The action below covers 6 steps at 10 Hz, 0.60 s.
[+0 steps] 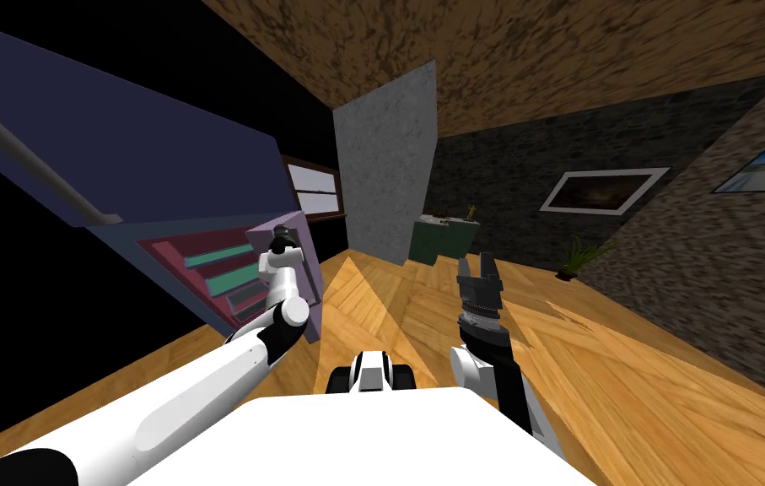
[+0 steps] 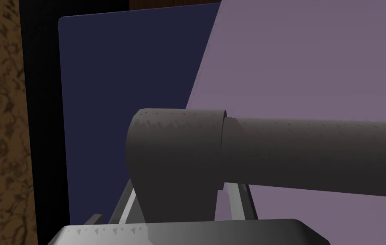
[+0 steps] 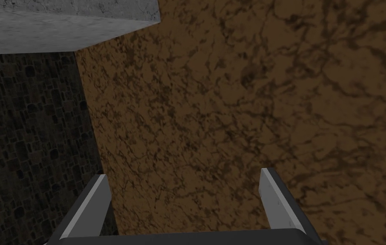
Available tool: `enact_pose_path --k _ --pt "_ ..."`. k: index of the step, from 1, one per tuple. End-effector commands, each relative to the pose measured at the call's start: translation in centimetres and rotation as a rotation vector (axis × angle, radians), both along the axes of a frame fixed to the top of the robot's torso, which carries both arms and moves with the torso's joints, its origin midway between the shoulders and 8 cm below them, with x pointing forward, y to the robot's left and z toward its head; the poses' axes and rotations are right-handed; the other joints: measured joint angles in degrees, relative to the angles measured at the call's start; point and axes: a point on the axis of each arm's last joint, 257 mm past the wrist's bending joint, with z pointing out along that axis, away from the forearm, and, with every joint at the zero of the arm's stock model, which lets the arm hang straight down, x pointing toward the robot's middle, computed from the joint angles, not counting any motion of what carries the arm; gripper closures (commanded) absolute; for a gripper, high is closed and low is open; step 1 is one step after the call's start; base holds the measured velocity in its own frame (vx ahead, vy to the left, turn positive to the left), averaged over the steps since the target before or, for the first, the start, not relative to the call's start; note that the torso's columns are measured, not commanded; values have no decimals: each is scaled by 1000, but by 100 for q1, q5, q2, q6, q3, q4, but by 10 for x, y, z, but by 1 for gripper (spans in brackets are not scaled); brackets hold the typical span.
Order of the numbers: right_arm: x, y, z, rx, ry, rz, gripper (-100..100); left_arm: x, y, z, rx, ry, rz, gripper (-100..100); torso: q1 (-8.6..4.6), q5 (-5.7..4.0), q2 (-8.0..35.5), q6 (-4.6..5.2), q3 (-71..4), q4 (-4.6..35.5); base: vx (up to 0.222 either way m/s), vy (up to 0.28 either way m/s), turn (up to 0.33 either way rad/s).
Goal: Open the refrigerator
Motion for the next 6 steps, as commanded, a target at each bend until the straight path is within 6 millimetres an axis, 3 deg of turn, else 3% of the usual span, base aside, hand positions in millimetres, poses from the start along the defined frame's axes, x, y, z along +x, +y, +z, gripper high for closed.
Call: enact_pose_path --k 1,4,5,6 --pt "0 0 0 0 0 0 0 -9 18 7 9 -10 40 100 -2 -2 -20 0 -12 0 155 -226 35" --pt "0 0 0 0 0 0 0 -31 48 5 10 -3 108 100 12 -3 -1 5 -2 1 159 -223 25" --pt "0 0 0 0 0 0 0 -13 33 12 0 1 63 -100 1 5 3 -5 3 -6 77 -148 208" --pt "0 0 0 0 0 0 0 -8 28 18 0 0 49 -100 10 11 53 -22 36 3 12 -44 154"
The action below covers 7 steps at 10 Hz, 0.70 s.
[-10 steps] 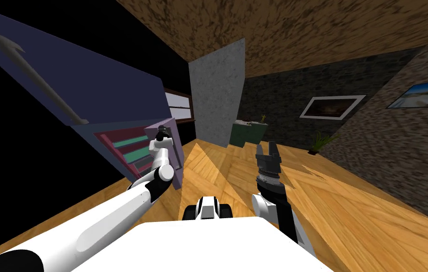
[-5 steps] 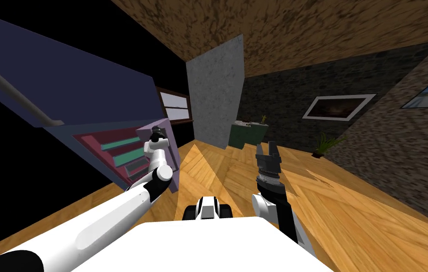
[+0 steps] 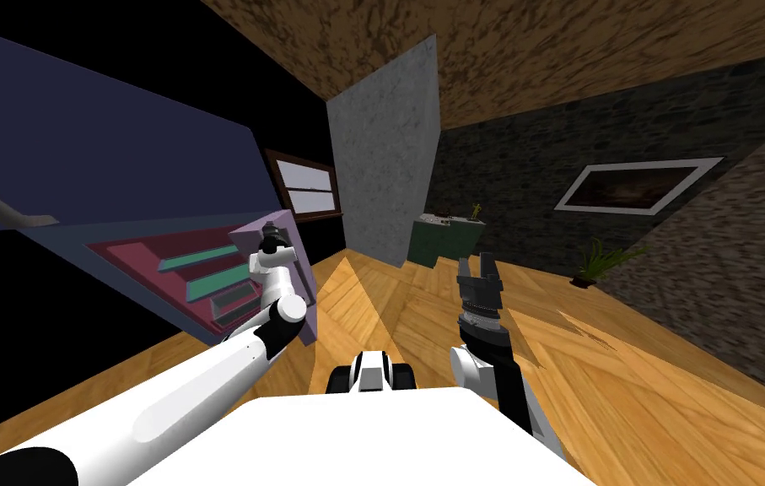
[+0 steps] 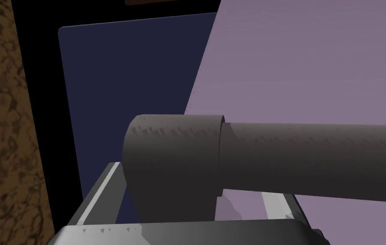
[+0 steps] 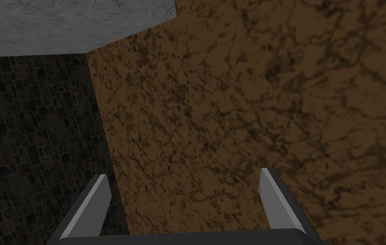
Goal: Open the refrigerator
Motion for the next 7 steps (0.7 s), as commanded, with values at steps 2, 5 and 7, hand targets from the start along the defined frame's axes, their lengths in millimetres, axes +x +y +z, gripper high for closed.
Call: enact_pose_path --k 2,5,7 --pt "0 0 0 0 0 0 0 29 -22 30 1 0 -66 -100 14 1 46 -21 32 28 -13 -36 170" --pt "0 0 0 0 0 0 0 34 -27 36 2 1 -78 -100 -56 -47 29 3 19 54 3 -29 81" --pt "0 0 0 0 0 0 0 39 -31 42 3 1 -91 -100 -56 -53 9 6 4 56 -6 -16 54"
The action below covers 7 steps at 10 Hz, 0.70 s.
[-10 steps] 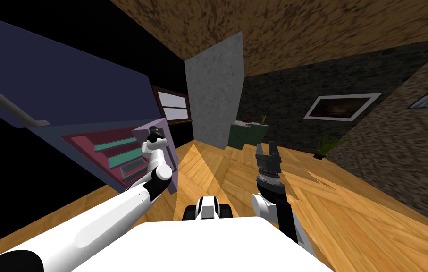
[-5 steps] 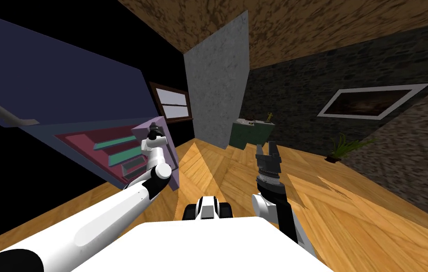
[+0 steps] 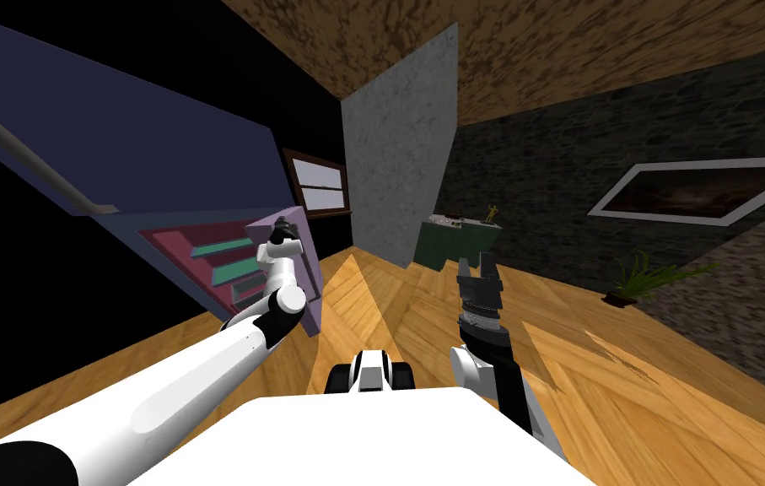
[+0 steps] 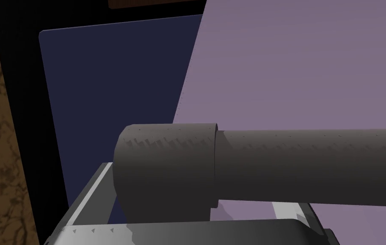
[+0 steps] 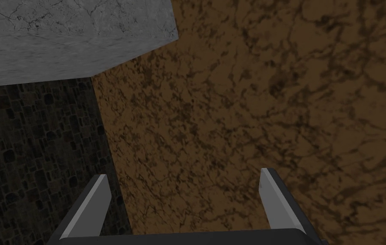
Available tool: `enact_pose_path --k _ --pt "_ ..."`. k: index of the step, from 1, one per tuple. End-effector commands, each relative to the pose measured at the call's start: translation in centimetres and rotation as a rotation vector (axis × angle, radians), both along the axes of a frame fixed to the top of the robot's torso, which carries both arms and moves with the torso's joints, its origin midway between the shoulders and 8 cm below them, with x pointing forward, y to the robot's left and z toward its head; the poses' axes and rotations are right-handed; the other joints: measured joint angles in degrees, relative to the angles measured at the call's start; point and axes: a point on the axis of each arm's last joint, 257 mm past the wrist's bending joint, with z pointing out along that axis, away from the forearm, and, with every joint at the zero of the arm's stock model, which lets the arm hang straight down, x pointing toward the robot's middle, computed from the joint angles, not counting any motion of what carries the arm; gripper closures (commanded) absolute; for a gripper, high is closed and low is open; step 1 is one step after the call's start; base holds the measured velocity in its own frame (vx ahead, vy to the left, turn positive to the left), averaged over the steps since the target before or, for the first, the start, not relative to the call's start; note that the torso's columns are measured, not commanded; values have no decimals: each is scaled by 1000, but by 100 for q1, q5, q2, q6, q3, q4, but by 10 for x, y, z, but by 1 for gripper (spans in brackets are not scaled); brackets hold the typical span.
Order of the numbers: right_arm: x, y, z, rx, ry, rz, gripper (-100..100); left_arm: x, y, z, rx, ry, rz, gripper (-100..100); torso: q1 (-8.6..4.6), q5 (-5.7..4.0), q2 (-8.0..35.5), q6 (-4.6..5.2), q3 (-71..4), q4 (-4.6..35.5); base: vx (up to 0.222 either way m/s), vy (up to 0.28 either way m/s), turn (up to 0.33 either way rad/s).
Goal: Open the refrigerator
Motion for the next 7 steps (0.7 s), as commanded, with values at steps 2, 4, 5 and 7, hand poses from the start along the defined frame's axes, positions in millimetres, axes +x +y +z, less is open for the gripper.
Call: enact_pose_path --k 2,4,5,7 --pt "0 0 0 0 0 0 0 -4 2 28 20 -37 2 -100 8 -5 2 -6 1 13 13 -8 -1" --pt "0 0 0 0 0 0 0 5 -7 39 23 -35 -22 -100 6 -15 9 -17 5 30 12 -40 138" --pt "0 0 0 0 0 0 0 8 -12 6 -3 15 -30 -100 3 -13 18 -12 12 30 1 -22 22" --pt "0 0 0 0 0 0 0 8 -12 2 -6 23 -31 0 -9 26 41 -6 32 -23 -2 -3 1"
